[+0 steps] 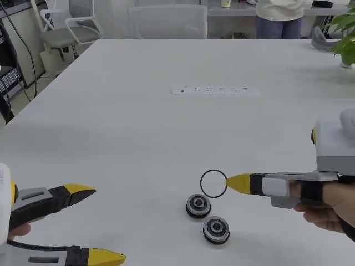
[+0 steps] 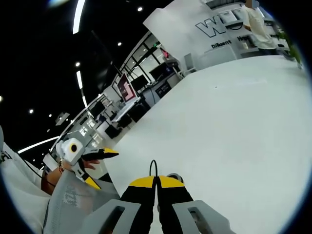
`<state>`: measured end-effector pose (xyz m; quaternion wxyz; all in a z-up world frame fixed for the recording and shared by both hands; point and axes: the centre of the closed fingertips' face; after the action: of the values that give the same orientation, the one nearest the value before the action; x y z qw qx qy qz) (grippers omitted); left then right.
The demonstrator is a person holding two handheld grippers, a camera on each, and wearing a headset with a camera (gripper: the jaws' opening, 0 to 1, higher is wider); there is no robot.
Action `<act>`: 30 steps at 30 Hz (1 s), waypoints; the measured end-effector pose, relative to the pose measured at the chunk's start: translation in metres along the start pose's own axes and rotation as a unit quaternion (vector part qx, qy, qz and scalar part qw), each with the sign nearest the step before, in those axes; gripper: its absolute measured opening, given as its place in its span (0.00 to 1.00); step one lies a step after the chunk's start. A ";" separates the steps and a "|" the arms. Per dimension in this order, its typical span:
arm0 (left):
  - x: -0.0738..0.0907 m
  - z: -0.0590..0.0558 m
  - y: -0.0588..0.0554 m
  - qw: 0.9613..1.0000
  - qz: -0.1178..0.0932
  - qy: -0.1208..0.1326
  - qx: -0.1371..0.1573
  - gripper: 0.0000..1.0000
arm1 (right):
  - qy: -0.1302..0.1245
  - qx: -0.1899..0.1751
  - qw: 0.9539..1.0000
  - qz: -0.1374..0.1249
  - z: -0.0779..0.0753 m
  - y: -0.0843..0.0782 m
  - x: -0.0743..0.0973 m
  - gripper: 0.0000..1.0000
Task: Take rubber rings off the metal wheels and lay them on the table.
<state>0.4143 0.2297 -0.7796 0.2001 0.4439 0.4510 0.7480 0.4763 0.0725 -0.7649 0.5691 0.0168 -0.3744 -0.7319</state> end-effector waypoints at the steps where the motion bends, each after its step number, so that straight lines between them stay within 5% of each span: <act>1: 0.000 0.000 0.000 1.000 0.000 -0.001 0.003 0.75 | 0.000 0.001 1.000 0.001 0.000 0.000 -0.001 0.00; 15: -0.004 -0.005 -0.003 1.000 0.008 -0.012 0.003 0.92 | -0.001 0.013 1.000 0.015 0.005 -0.006 -0.008 0.00; 30: -0.005 -0.007 -0.002 1.000 0.005 -0.016 0.005 0.94 | -0.006 0.061 0.997 0.048 0.012 -0.021 -0.027 0.00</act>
<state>0.4112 0.2239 -0.7849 0.2009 0.4592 0.4492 0.7396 0.4632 0.1026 -0.7792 0.5988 0.0292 -0.4227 -0.6796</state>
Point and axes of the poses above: the centre of the closed fingertips' face, and the gripper's own axes: x roughly backward along the fingers, z roughly to its left, y roughly out of its top, and after that the axes turned 14 degrees about -x, right-handed
